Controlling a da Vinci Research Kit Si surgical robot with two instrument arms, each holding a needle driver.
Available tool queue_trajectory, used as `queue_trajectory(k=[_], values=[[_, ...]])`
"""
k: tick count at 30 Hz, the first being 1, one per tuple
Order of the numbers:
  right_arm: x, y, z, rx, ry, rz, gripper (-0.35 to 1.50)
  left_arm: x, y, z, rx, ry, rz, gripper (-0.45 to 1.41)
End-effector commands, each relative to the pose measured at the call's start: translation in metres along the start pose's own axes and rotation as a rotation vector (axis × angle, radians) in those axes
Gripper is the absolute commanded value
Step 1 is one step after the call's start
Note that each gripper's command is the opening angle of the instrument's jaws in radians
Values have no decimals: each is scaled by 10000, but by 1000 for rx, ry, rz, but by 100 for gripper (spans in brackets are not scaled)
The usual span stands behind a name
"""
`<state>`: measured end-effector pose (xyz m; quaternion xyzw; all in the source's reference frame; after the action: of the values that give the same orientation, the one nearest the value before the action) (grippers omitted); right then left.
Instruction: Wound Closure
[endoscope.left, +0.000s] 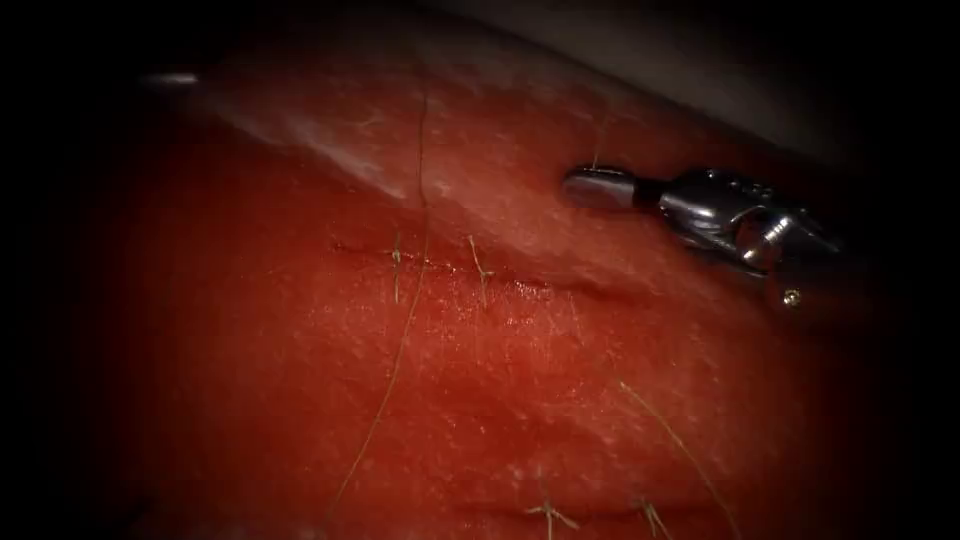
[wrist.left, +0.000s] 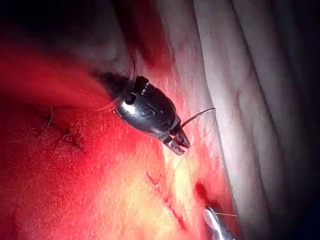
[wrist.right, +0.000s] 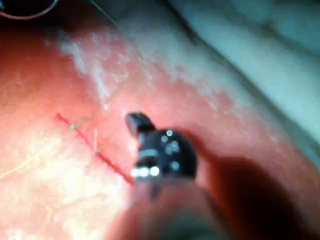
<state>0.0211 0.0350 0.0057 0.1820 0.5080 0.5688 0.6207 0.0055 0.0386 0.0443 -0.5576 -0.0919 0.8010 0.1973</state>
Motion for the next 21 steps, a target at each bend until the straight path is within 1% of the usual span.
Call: queue_trajectory(k=[1, 2, 3, 4, 5, 6, 7, 9, 10, 12, 13, 14, 15, 16, 19, 20, 21], values=[[3, -1, 13, 4, 29, 4, -35, -6, 1, 7, 0, -1, 0, -35], [4, -1, 14, -1, 48, 5, 4, -6, 0, 7, -1, -1, 0, -35], [8, -2, 16, -1, 87, -13, 74, -9, 0, 7, -1, -5, -9, -35], [9, -3, 16, -8, 104, -40, 98, -11, -1, 8, -2, -8, -7, -35], [9, -3, 16, -8, 104, -40, 98, -11, -1, 8, -2, -8, -7, -35], [11, -4, 16, -21, 125, -66, 118, -13, -2, 8, -3, -11, -10, -35], [14, -4, 15, -34, 141, -92, 130, -20, -4, 8, -5, -25, -22, -35], [17, -5, 10, -58, 147, -128, 131, -32, -7, 9, -9, -45, -35, -35], [17, -5, 10, -58, 147, -128, 131, -32, -7, 9, -9, -45, -35, -35], [20, -7, 6, -76, 151, -142, 141, -41, -8, 10, -9, -61, -44, -35], [21, -7, 5, -81, 151, -152, 143, -44, -8, 11, -8, -66, -59, -28], [22, -8, 3, -87, 151, -168, 145, -46, -7, 12, -6, -67, -63, -16], [22, -9, 0, -92, 149, -190, 146, -51, -7, 14, -10, -70, -94, 5], [22, -10, -1, -92, 148, -196, 146, -53, -7, 15, -15, -71, -110, 9], [21, -11, -3, -92, 147, -208, 146, -62, -4, 19, -25, -82, -219, 28], [21, -10, -4, -92, 146, -214, 146, -66, -1, 20, -25, -101, -278, 44], [21, -10, -4, -92, 146, -214, 146, -66, -1, 20, -25, -101, -278, 44]])
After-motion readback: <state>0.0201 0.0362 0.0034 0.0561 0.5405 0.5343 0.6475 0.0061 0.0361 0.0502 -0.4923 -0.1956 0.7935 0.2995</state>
